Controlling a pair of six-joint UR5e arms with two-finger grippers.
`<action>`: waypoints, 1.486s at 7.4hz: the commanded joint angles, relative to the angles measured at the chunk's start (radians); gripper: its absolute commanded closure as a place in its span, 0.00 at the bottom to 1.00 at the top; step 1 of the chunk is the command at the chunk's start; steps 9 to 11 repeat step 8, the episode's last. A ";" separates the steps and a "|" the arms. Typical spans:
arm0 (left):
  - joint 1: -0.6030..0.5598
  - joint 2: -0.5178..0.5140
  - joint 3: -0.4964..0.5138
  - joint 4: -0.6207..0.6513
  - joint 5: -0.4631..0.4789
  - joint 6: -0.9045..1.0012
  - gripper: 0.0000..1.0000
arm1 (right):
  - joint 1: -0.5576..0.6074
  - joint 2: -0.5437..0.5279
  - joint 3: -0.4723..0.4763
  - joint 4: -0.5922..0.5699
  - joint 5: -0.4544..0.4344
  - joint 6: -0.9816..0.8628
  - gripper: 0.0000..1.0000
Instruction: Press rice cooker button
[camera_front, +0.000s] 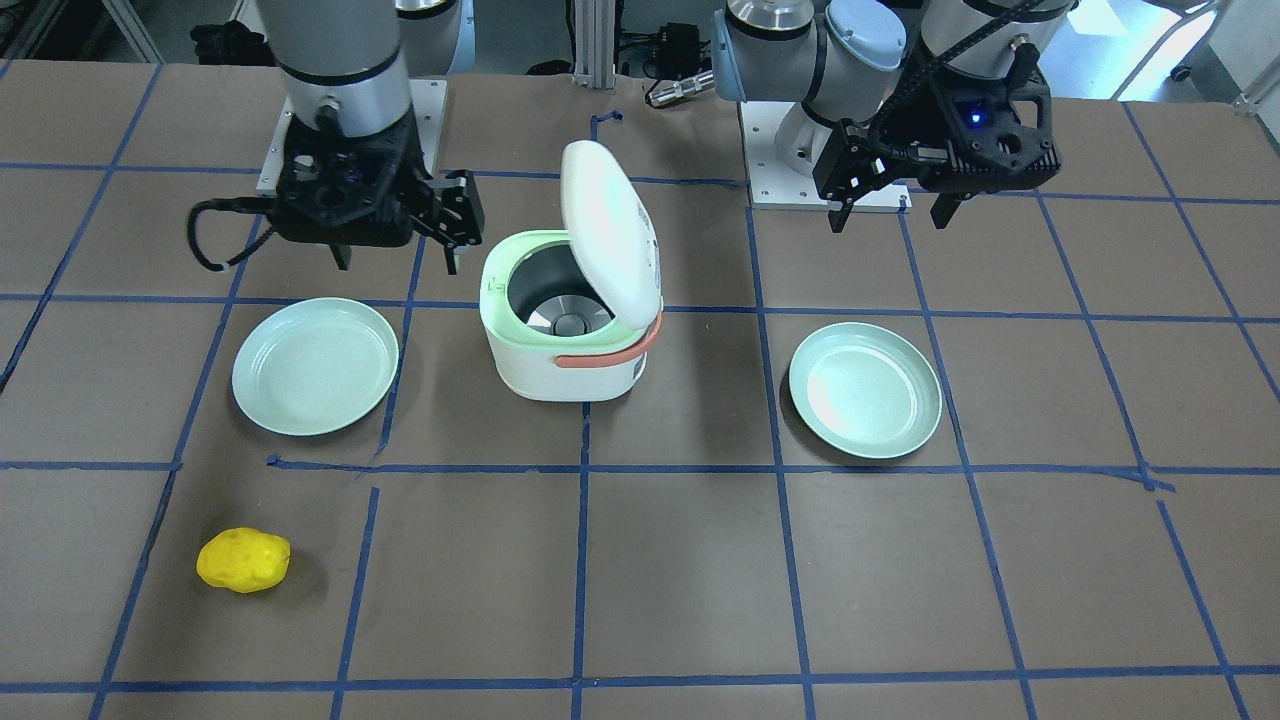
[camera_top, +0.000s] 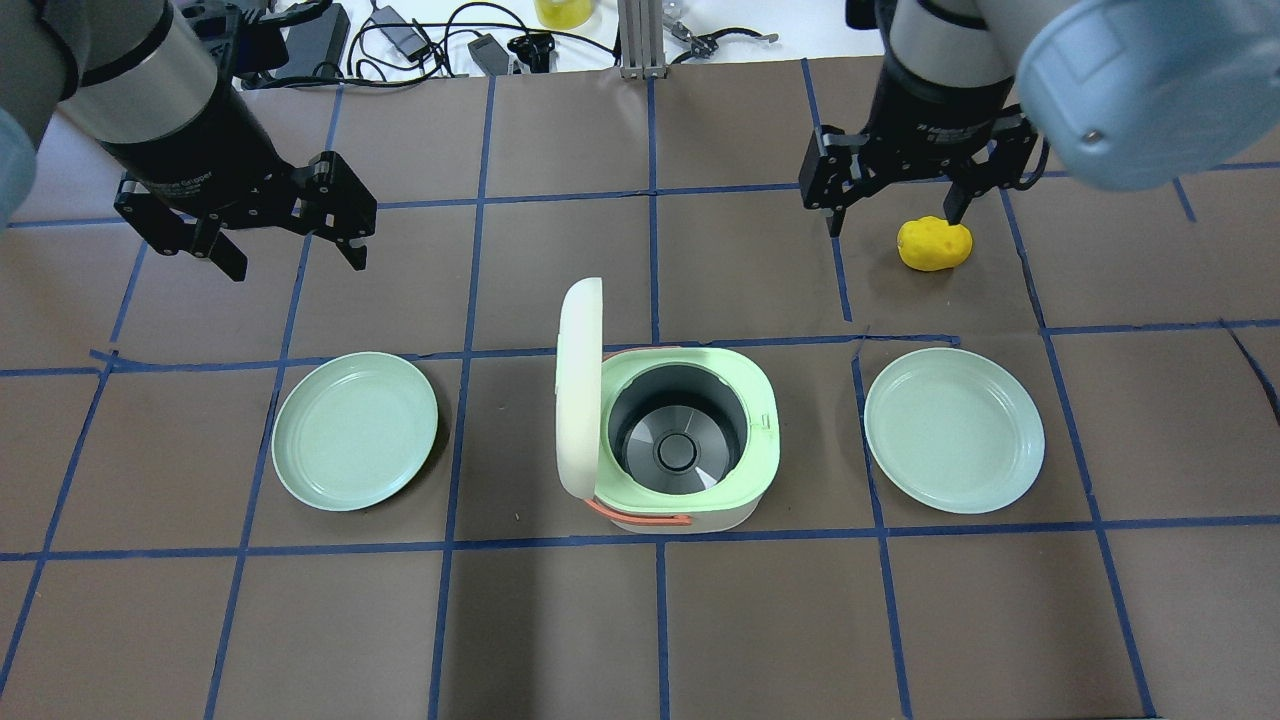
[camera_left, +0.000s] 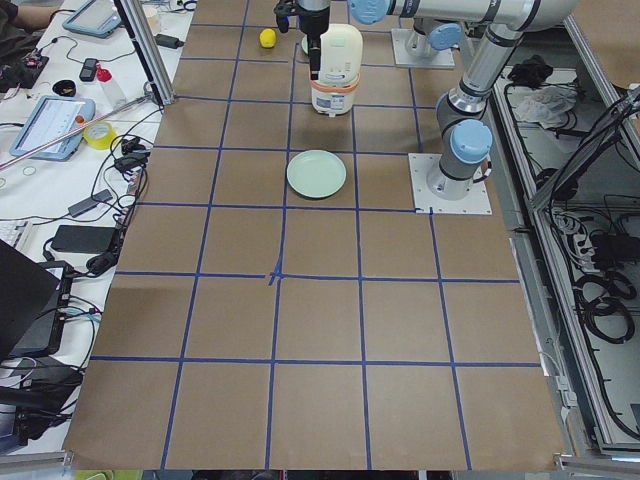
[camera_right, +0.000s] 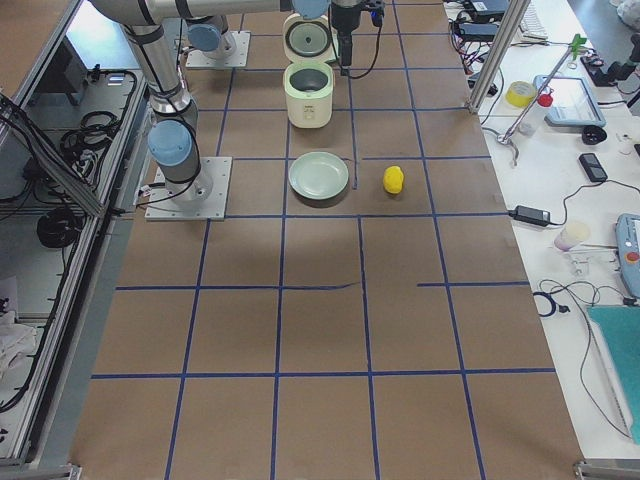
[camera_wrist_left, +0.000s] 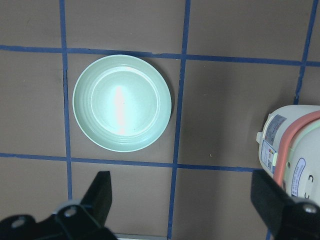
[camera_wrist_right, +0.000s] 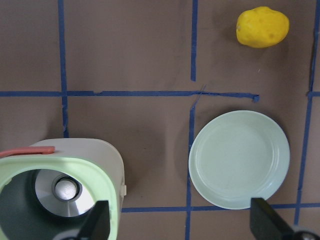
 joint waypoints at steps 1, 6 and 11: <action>0.000 0.000 0.000 0.000 0.000 -0.001 0.00 | -0.115 -0.001 -0.054 0.018 0.004 -0.166 0.00; 0.000 0.000 0.000 0.000 0.000 0.000 0.00 | -0.116 -0.002 -0.056 0.012 0.010 -0.160 0.00; 0.000 0.000 0.000 0.000 0.000 0.000 0.00 | -0.116 -0.002 -0.054 0.012 0.012 -0.157 0.00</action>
